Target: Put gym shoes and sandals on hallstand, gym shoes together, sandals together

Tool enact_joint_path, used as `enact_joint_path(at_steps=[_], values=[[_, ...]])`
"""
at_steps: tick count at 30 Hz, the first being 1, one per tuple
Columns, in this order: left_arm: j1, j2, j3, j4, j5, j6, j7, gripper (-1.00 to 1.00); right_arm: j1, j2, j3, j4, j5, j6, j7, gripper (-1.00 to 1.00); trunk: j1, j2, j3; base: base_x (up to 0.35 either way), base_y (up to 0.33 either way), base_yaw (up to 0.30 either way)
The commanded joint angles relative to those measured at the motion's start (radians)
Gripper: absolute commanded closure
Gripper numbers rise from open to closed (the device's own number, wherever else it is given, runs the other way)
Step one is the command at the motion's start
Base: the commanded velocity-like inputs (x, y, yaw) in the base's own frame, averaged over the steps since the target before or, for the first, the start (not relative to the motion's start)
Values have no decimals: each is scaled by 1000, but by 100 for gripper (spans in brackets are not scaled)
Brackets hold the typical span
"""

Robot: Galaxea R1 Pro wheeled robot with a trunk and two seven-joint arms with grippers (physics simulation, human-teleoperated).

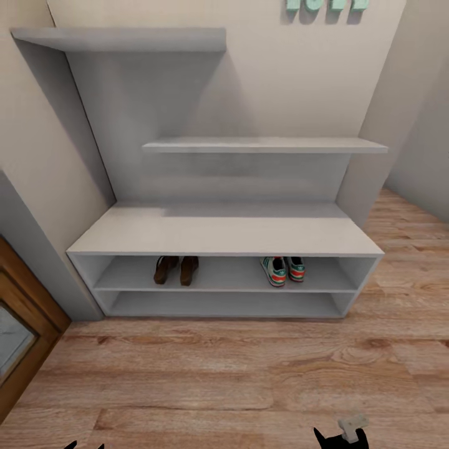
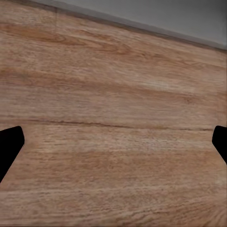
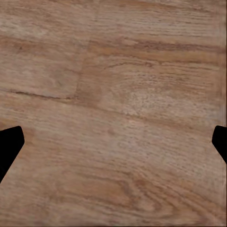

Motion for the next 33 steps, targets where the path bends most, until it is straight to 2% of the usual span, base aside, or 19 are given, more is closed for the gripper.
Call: enact_joint_path(at_steps=[1, 2, 4, 5, 8, 12, 18, 22, 25, 26, 33], values=[[-1, 0, 3, 5, 3, -1, 1, -100, 4, 0, -8, 1, -2, -3, -16, -100, -4, 7, 2, 0, 0, 0], [-1, 0, 3, 5, 3, -1, 1, -100, 4, 0, -8, 1, -2, -3, -16, -100, -8, 14, 6, 0, 0, 0], [-1, -1, 2, 10, 3, 0, 17, -100, 12, 2, -8, 1, -15, -4, -61, -100, -16, 28, 12, 0, 0, 0], [-1, -4, -2, 16, 3, 0, 51, -100, 23, 7, -8, 2, -32, -4, -144, -100, -19, 35, 15, 0, 0, 0], [-1, -11, -7, 24, 2, 0, 85, -100, 29, 12, -6, 4, -37, -3, -200, -100, -31, 56, 24, 0, 0, 0], [-1, -14, -7, 36, 2, 0, 101, -100, 31, 23, -5, 5, -38, -3, -216, -100, -46, 84, 37, 0, 0, 0], [-1, -15, -7, 50, 2, -1, 110, -100, 32, 54, -5, 6, -39, -1, -226, -100, -69, 126, 56, 0, 0, 0], [-1, -15, -7, 55, 3, -2, 113, -100, 32, 94, -5, 7, -39, 2, -229, -100, -85, 154, 68, 0, 0, 0], [-1, -15, -7, 54, 3, -2, 113, -100, 33, 113, -5, 7, -39, 3, -229, -100, -96, 175, 78, 0, 0, 0], [-1, -15, -7, 54, 2, -2, 113, -100, 33, 138, -6, 7, -39, 3, -230, -100, -100, 182, 81, 0, 0, 0], [-1, -15, -6, 54, 3, -3, 113, -100, 33, 152, -6, 7, -39, 4, -230, -100, -127, 231, 103, 0, 0, 0]])
